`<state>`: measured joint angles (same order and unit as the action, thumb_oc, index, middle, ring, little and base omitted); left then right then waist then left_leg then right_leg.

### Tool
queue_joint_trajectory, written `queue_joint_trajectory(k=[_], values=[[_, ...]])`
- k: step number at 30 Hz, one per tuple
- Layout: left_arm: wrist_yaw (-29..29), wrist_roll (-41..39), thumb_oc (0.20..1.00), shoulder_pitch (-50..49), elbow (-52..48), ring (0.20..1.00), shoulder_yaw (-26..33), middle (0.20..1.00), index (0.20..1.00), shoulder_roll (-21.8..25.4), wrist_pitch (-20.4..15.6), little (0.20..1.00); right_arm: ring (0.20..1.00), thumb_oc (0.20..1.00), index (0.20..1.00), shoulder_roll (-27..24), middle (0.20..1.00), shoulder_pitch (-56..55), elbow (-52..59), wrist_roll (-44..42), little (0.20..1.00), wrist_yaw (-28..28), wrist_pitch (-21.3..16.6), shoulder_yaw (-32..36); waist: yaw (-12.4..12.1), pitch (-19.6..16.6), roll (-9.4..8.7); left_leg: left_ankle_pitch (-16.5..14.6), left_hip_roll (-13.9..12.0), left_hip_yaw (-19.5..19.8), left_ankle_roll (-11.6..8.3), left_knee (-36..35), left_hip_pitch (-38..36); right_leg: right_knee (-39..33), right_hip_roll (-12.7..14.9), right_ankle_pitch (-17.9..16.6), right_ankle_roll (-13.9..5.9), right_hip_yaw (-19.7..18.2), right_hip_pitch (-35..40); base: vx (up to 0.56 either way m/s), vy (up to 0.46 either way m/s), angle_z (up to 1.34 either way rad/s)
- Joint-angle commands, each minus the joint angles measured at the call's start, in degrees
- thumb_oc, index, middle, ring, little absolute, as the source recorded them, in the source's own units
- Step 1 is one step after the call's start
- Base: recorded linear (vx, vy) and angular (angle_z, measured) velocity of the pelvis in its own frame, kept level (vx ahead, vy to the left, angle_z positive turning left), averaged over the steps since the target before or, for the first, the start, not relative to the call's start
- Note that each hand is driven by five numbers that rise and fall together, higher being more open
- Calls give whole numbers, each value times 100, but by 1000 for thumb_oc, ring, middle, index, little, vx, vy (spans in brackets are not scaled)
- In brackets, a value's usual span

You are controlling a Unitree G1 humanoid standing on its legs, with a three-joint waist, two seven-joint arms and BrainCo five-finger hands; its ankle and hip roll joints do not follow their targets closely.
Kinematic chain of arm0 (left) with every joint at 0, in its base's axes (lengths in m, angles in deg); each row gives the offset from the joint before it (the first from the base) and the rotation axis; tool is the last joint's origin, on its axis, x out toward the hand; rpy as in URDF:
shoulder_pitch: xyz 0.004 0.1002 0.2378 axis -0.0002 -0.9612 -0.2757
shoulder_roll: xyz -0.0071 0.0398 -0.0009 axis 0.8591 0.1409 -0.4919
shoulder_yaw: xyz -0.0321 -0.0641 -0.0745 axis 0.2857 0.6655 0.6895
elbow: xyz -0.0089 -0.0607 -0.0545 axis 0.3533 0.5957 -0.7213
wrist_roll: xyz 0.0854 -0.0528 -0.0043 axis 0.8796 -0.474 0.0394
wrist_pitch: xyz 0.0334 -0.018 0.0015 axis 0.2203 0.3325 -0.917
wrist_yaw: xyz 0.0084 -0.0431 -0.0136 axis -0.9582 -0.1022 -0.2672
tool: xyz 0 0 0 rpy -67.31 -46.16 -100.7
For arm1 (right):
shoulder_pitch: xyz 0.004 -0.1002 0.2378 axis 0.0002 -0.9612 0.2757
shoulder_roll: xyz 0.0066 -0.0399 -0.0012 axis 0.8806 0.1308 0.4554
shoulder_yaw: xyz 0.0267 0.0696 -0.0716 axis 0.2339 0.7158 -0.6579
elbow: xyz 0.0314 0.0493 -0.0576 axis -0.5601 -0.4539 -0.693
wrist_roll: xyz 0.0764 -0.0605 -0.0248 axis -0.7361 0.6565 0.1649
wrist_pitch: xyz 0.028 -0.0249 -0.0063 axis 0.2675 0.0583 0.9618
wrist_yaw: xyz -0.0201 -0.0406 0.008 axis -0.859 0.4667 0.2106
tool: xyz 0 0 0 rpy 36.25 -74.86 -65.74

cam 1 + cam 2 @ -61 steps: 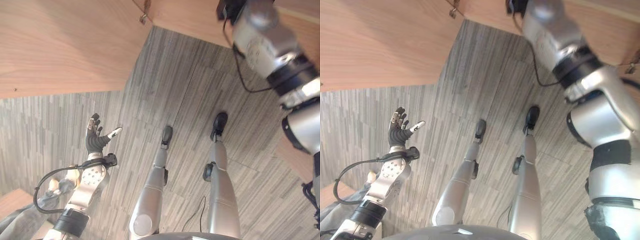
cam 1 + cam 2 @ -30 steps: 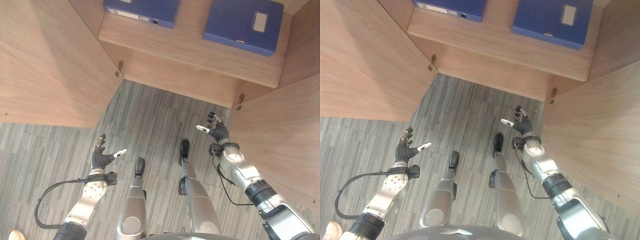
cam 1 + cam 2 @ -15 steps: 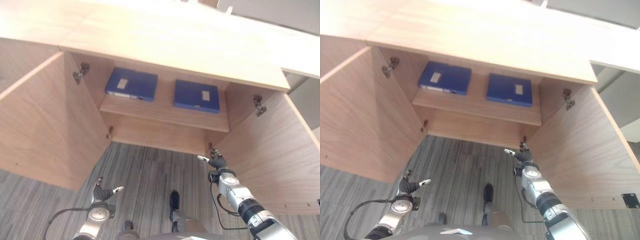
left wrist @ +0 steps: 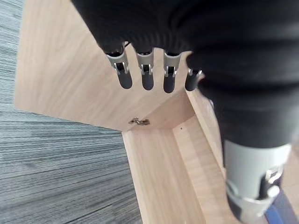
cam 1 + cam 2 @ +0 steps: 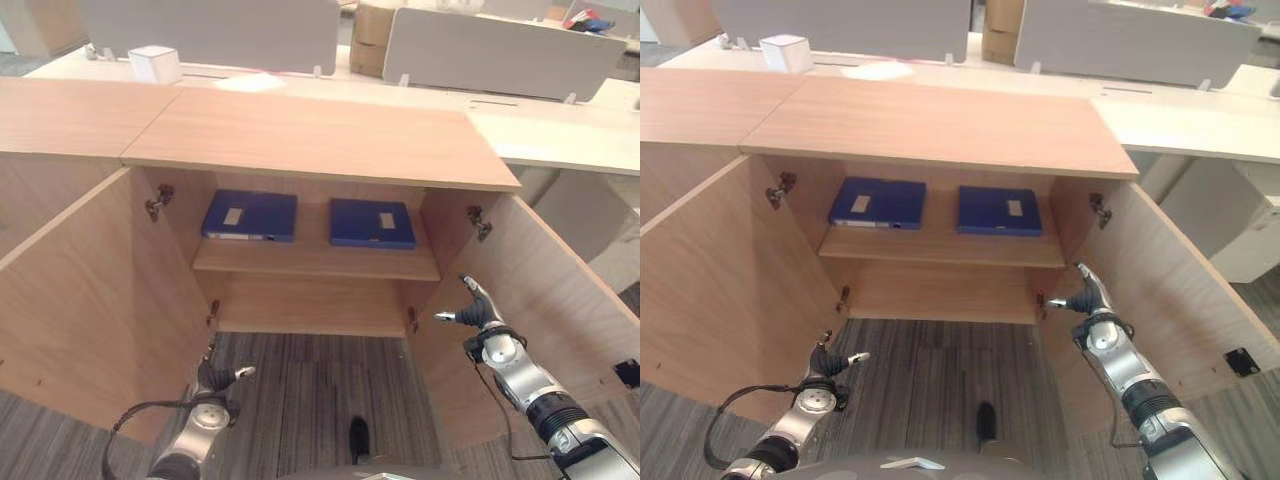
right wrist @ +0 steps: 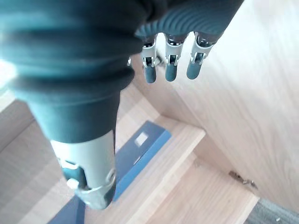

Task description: Put the empty folder in the office cabinet

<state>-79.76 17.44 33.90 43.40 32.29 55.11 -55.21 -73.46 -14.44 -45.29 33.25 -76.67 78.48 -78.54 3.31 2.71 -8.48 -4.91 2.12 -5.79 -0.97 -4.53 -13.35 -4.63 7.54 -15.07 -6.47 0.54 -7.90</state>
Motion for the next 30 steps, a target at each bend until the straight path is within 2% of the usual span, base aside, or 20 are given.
queue_joint_trajectory(k=[1, 2, 4, 5, 6, 8, 10, 11, 12, 14, 16, 17, 18, 19, 20, 22, 27, 29, 30], values=[[-266, 379, 1000, 468, -187, 1000, 152, 1000, 1000, 161, -283, 1000, 1000, 1000, 1000, -437, 1000, 643, 124, 356, 1000, -667, -58, 607, -4, 493, 88, -585, 385, 368, 456, 11, 89, -13, 225, -249, -852, 337, -575, -39, 21, -29], [-267, 381, 1000, 469, -189, 1000, 145, 1000, 1000, 159, -282, 1000, 1000, 1000, 1000, -441, 1000, 628, 140, 360, 1000, -667, -50, 620, -12, 494, 95, -588, 379, 367, 455, 8, 85, -13, 219, -248, -852, 339, -571, -90, 37, -20], [-326, 454, 1000, 335, -526, 1000, 283, 1000, 1000, 211, -289, 1000, 1000, 1000, 1000, -622, 1000, 458, 480, 334, 1000, -1181, -73, 1338, 2, 584, 192, -476, 309, 257, 474, -27, 146, 58, 293, -89, -825, 578, -601, -110, 44, -29], [-326, 454, 1000, 334, -527, 1000, 281, 1000, 1000, 211, -288, 1000, 1000, 1000, 1000, -622, 1000, 454, 483, 335, 1000, -1180, -72, 1341, 0, 585, 193, -476, 308, 257, 474, -29, 143, 58, 292, -88, -825, 578, -598, -176, 18, -37], [-356, 490, 1000, 155, -722, 1000, 390, 1000, 1000, 253, -276, 1000, 1000, 1000, 1000, -723, 1000, 297, 753, 309, 1000, -1566, -110, 1887, -56, 639, 291, -391, 190, 117, 463, -44, 274, 413, 432, 255, -714, 665, -509, -217, -9, -46], [-366, 517, 1000, 15, -786, 1000, 463, 1000, 1000, 274, -252, 1000, 1000, 1000, 1000, -754, 1000, 201, 920, 398, 1000, -1862, -120, 2243, -143, 632, 364, -368, 60, -22, 449, -47, 427, 813, 650, 538, -642, 664, -348, -220, -35, -56], [-401, 540, 1000, -88, -868, 1000, 516, 1000, 1000, 319, -223, 1000, 1000, 1000, 1000, -790, 1000, 213, 1008, 415, 1000, -2096, -122, 2497, -282, 569, 414, -298, -77, -192, 415, -47, 624, 1102, 1031, 668, -615, 723, -65, -124, -61, -29], [-402, 541, 1000, -88, -872, 1000, 511, 1000, 1000, 321, -221, 1000, 1000, 1000, 1000, -788, 1000, 205, 1015, 416, 1000, -2097, -119, 2505, -288, 565, 401, -273, -65, -197, 414, -47, 642, 1095, 1041, 648, -610, 716, -82, -104, -61, -23], [-437, 560, 1000, -161, -910, 1000, 559, 1000, 1000, 322, -187, 1000, 1000, 1000, 1000, -784, 1000, 156, 1065, 416, 1000, -2345, -80, 2775, -373, 474, 469, -241, -170, -284, 404, -47, 797, 1514, 1323, 599, -616, 628, 143, -72, -37, -32], [-488, 549, 1000, -199, -898, 1000, 574, 1000, 1000, 307, -176, 1000, 1000, 1000, 1000, -691, 1000, 49, 1141, 415, 1000, -2556, -50, 2992, -448, 365, 459, -172, -196, -350, 380, -47, 905, 1746, 1442, 439, -643, 503, 225, -12, -36, -28], [-541, 539, 1000, -249, -896, 1000, 580, 1000, 1000, 278, -158, 1000, 1000, 1000, 1000, -558, 1000, -53, 1159, 285, 1000, -2785, -28, 3230, -511, 234, 327, -205, -116, -383, 350, -47, 955, 1463, 1377, 398, -707, 535, 468, 74, -38, -18], [-541, 538, 1000, -251, -896, 1000, 577, 1000, 1000, 281, -158, 1000, 1000, 1000, 1000, -554, 1000, -59, 1164, 286, 1000, -2785, -26, 3234, -512, 234, 326, -205, -116, -380, 350, -47, 952, 1451, 1377, 393, -708, 540, 478, 106, -34, -16], [-546, 559, 1000, -305, -982, 1000, 566, 1000, 1000, 284, -128, 1000, 1000, 1000, 1000, -333, 1000, -150, 1207, 105, 1000, -2990, -26, 3441, -512, 161, 261, -277, -71, -369, 344, -47, 960, 1053, 1068, 872, -768, 592, 614, 63, -34, -52], [-548, 568, 1000, -336, -1011, 1000, 570, 1000, 1000, 285, -101, 1000, 1000, 1000, 1000, -214, 1000, -185, 1227, 59, 1000, -3080, -35, 3499, -525, 130, 230, -238, -55, -367, 332, -47, 988, 897, 967, 969, -801, 646, 617, 69, -38, -74], [-547, 569, 1000, -344, -1018, 1000, 567, 1000, 1000, 295, -96, 1000, 1000, 1000, 1000, -199, 1000, -199, 1239, 61, 1000, -3087, -32, 3503, -525, 119, 223, -245, -60, -365, 328, -47, 988, 880, 962, 971, -799, 654, 627, 4, -72, -77], [-647, 538, 1000, -315, -920, 1000, 574, 1000, 1000, 209, -31, 1000, 1000, 1000, 1000, 153, 1000, -220, 1168, -167, 1000, -3385, -8, 3556, -475, 173, 231, -152, -49, -357, 321, -47, 1002, 875, 812, 691, -822, 639, 475, -6, -93, -28], [-652, 659, 1000, -302, -968, 1000, 504, 1000, 1000, 200, -22, 1000, 1000, 1000, 1000, 354, 1000, -402, 1194, -234, 1000, -3622, 38, 3741, -412, 180, 288, -131, -67, -329, 310, -47, 1067, 832, 729, 877, -727, 660, 516, 1, -10, -3], [-647, 666, 1000, -289, -935, 1000, 500, 1000, 1000, 158, 8, 1000, 1000, 1000, 1000, 288, 1000, -500, 1226, -153, 1000, -3677, 83, 3832, -372, 182, 301, -96, -64, -307, 292, -47, 1074, 876, 720, 877, -714, 659, 502, -4, 2, 5], [-640, 681, 1000, -300, -942, 1000, 521, 1000, 1000, 147, -1, 1000, 1000, 1000, 1000, 150, 1000, -581, 1250, -60, 1000, -3512, 104, 3821, -336, 183, 292, -98, -60, -299, 293, -47, 1077, 915, 724, 853, -711, 648, 482, -10, -4, 9]])
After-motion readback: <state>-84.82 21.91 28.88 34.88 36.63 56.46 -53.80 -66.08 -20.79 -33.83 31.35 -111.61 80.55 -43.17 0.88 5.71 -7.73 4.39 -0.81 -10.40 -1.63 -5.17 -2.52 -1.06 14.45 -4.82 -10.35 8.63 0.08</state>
